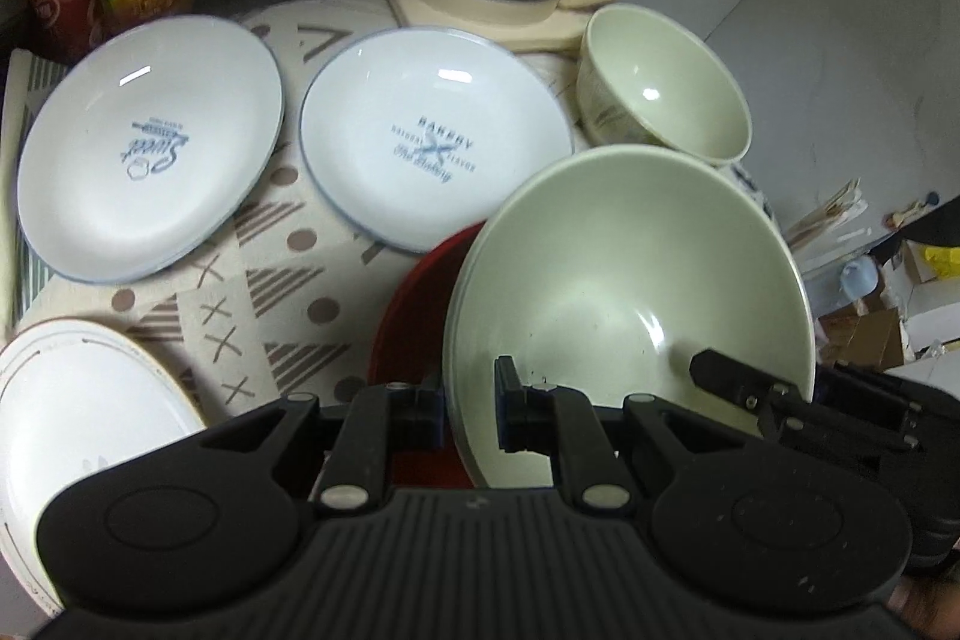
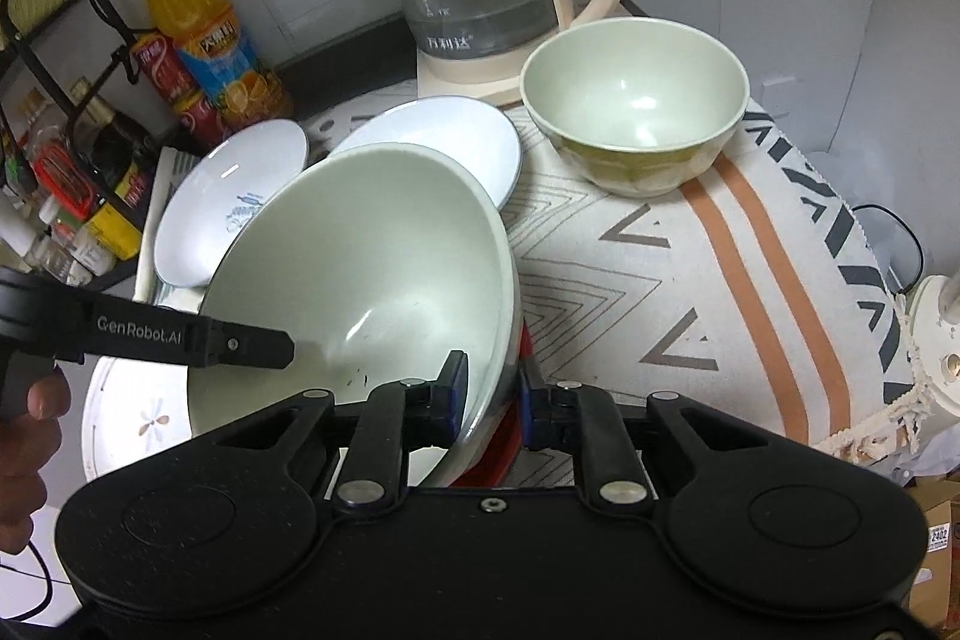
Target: Organize plates and bowls
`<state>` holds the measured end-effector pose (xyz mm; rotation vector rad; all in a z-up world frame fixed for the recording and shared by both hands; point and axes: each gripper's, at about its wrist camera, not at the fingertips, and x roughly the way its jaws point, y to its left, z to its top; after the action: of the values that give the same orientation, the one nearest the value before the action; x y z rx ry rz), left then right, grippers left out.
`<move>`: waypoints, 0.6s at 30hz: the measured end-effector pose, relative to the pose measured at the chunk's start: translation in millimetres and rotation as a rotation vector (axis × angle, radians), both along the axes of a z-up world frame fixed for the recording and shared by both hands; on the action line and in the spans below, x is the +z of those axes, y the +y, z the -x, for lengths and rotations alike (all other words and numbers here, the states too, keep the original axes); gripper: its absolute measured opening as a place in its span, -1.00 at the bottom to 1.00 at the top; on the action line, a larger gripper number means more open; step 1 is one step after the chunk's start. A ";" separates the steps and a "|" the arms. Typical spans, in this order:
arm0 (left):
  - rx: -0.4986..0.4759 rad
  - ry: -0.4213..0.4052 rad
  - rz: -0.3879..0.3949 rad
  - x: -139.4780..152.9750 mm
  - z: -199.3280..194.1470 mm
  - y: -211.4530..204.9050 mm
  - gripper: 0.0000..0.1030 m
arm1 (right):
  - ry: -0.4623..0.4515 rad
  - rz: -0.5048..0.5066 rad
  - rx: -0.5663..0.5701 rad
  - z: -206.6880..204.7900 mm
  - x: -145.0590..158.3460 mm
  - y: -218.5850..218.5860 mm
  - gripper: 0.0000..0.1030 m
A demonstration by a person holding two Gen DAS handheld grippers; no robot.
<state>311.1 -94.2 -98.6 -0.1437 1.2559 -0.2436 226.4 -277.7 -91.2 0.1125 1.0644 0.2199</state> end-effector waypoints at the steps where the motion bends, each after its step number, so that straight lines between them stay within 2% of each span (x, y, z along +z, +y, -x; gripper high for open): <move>1: -0.004 0.006 -0.005 -2.8 0.3 0.0 -0.77 | -0.002 0.006 0.001 -0.4 0.1 0.6 -0.67; 7: -0.004 0.046 -0.021 -16.1 3.8 -1.9 -0.76 | -0.009 0.034 -0.009 -8.2 -1.9 1.6 -0.72; 13: 0.006 0.012 -0.019 -6.5 -0.4 5.2 -0.72 | -0.040 0.081 0.017 -13.4 -3.2 12.9 -0.76; 18: 0.008 -0.019 -0.023 4.5 -5.4 8.1 -0.68 | -0.040 0.062 0.006 -17.5 -2.4 14.6 -0.70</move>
<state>316.4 -86.1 -94.1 -0.1265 1.2384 -0.2231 243.9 -263.1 -93.5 0.0487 1.0312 0.1938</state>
